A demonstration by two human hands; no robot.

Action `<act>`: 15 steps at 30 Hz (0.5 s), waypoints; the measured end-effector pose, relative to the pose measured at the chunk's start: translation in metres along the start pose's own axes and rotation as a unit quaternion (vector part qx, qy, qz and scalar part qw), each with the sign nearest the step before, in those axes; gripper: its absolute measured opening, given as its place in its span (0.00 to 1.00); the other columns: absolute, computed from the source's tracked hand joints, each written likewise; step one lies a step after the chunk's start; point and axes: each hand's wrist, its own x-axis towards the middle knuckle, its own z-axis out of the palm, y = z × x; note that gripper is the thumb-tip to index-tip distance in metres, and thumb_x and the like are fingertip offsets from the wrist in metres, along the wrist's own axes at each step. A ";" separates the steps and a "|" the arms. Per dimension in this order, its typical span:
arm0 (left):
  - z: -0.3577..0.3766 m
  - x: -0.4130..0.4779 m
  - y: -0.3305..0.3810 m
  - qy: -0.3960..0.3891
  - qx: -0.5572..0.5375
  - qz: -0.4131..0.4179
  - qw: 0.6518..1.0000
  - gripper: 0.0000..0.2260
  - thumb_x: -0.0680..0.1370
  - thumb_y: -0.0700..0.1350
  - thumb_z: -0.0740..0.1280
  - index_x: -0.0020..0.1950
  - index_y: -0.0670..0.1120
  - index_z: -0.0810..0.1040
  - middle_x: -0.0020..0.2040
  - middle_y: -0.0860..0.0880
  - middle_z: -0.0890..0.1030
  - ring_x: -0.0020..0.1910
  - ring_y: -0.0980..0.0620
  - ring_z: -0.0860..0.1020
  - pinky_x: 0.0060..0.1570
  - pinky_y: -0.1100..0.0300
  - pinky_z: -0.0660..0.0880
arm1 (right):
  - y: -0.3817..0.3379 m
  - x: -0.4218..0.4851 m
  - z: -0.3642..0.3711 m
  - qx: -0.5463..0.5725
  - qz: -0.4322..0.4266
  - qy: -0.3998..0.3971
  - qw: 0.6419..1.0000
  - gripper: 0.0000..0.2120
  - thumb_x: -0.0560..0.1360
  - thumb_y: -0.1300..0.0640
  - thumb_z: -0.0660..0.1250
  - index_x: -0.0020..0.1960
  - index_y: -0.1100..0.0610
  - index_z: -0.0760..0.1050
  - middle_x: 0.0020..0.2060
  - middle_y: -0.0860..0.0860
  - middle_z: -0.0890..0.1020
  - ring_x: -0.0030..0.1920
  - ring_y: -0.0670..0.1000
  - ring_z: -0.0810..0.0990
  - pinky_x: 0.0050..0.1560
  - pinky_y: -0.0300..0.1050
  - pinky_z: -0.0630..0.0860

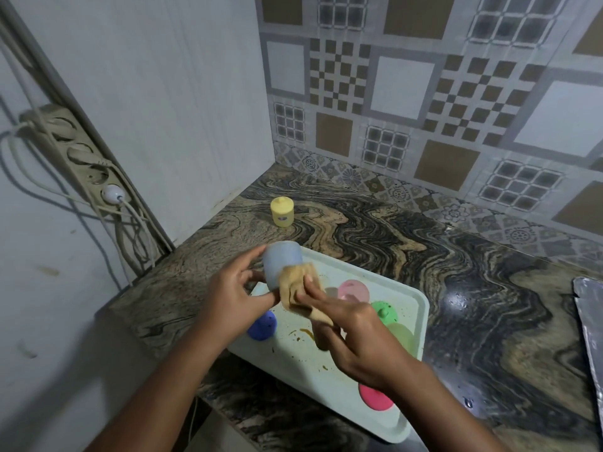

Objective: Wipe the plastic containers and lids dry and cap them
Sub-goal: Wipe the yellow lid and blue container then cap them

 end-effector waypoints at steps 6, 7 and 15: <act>-0.005 -0.001 -0.001 -0.022 -0.057 -0.001 0.998 0.33 0.68 0.35 0.79 0.62 0.63 0.71 0.63 0.59 0.77 0.52 0.59 0.83 0.42 0.44 0.84 | -0.002 -0.011 -0.013 0.145 0.113 0.074 0.980 0.16 0.83 0.55 0.58 0.44 0.61 0.79 0.30 0.51 0.83 0.31 0.46 0.81 0.38 0.43 0.76; -0.005 -0.003 -0.001 -0.033 -0.062 -0.002 0.998 0.34 0.69 0.35 0.79 0.65 0.64 0.72 0.63 0.63 0.77 0.52 0.58 0.83 0.41 0.44 0.84 | -0.003 -0.007 -0.018 0.177 0.121 0.124 0.969 0.18 0.82 0.55 0.58 0.41 0.64 0.78 0.28 0.53 0.82 0.30 0.45 0.78 0.35 0.42 0.75; 0.013 -0.012 0.000 -0.054 -0.009 0.035 0.998 0.36 0.67 0.43 0.82 0.70 0.61 0.72 0.64 0.54 0.78 0.53 0.59 0.82 0.52 0.54 0.80 | -0.012 0.042 -0.015 0.147 0.138 0.162 0.966 0.14 0.82 0.47 0.59 0.44 0.53 0.77 0.31 0.47 0.75 0.32 0.47 0.73 0.33 0.49 0.71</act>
